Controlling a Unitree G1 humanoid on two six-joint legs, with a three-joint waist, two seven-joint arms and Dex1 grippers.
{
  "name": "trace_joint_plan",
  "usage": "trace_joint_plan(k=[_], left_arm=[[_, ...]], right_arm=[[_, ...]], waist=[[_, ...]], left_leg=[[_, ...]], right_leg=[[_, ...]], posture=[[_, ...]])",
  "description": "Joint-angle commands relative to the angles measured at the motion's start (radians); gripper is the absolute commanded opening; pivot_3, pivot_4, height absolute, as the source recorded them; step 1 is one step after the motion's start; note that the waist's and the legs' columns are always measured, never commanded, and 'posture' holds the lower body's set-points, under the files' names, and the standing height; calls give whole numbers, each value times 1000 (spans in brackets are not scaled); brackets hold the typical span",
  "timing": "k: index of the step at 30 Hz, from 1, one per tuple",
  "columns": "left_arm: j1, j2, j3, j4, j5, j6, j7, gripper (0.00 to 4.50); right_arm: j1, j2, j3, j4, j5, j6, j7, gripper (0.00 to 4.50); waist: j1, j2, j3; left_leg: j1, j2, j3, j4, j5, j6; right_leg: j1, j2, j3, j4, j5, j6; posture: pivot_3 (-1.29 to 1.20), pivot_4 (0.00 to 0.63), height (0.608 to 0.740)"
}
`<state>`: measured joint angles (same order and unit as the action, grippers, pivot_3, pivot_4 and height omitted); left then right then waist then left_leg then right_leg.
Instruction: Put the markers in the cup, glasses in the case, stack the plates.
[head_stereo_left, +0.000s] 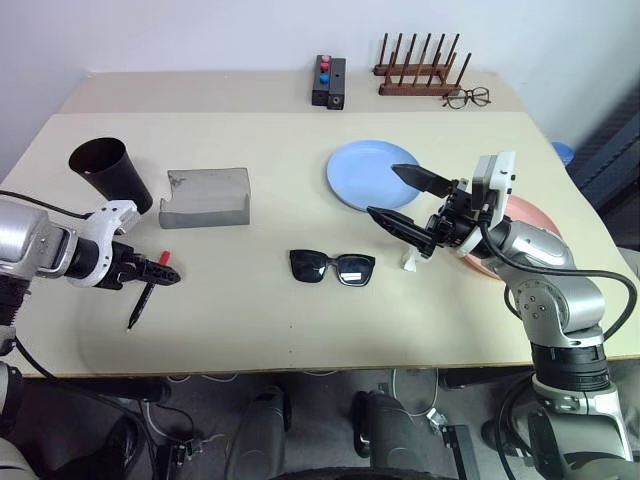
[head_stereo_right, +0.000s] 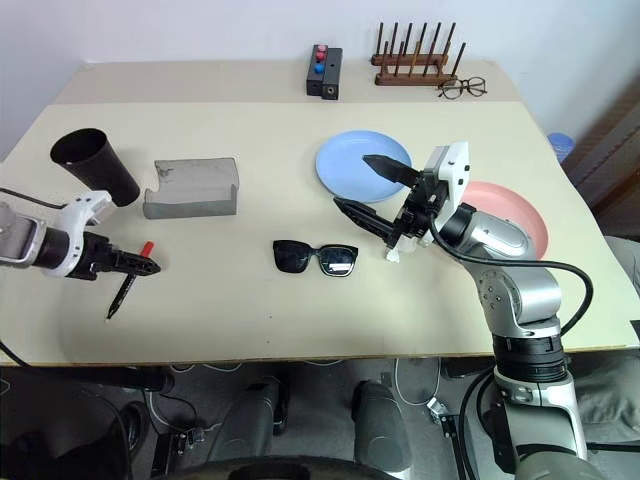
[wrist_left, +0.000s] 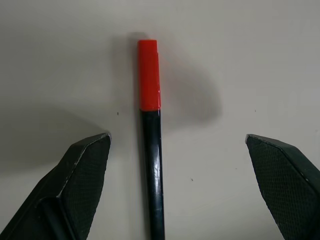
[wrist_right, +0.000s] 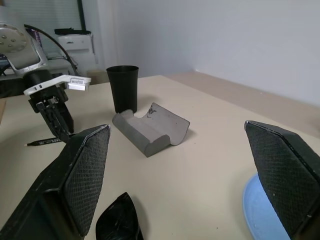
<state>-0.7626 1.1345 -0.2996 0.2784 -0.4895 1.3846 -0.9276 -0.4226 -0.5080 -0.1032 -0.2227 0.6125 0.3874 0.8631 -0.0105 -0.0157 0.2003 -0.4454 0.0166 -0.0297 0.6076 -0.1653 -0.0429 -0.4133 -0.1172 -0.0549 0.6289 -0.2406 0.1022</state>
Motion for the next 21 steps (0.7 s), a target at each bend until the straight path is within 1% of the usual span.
trace_joint_plan(k=[1, 4, 11, 12, 16, 20, 21], left_arm=[[2, 15, -44, 13, 58, -60, -37, 4475], [34, 4, -46, 5, 72, -70, -54, 3667], [69, -18, -15, -5, 109, -90, -48, 186], [71, -17, -10, -6, 112, -89, -51, 83], [85, -8, 28, -53, 105, -127, -69, 83], [151, -27, 180, -151, 44, -258, -104, 83], [169, -48, 229, -175, 26, -298, -102, 83]], right_arm=[[3, -11, -23, -46, 19, -3, -2, 4406], [9, -14, -27, -51, 18, -4, -5, 4406], [8, -20, -27, -49, 18, -5, -5, 4406], [8, -20, -27, -48, 18, -5, -5, 4406], [4, -21, -24, -42, 16, -8, 0, 4406], [-4, -19, -20, -31, 15, -10, 7, 4406], [-7, -18, -20, -26, 14, -11, 9, 4406]], waist=[[0, 1, 0], [0, 2, -1], [1, 2, -1], [1, 2, -1], [1, 2, -1], [3, 2, 0], [3, 2, 0]], left_leg=[[0, 0, 0, 0, 0, 0], [0, 0, 0, 0, 0, 0], [0, 0, 0, 0, 0, 0], [0, 0, 0, 0, 0, 0], [0, 0, 0, 0, 0, 0], [0, 0, 0, 0, 0, 0], [-1, 0, 0, 0, 0, 0]], right_leg=[[0, 0, 0, 0, 0, 0], [0, 0, 0, 0, 0, 0], [0, -1, 0, 0, 0, 0], [0, -1, 0, 0, 0, 0], [0, -1, 0, 0, 0, 0], [0, -1, 0, -1, 0, 0], [0, -1, 0, -1, 0, 0]], posture=[[0, 150, 740], [0, 150, 740], [0, 150, 740], [0, 150, 740], [0, 150, 740], [0, 150, 740], [0, 150, 740]])
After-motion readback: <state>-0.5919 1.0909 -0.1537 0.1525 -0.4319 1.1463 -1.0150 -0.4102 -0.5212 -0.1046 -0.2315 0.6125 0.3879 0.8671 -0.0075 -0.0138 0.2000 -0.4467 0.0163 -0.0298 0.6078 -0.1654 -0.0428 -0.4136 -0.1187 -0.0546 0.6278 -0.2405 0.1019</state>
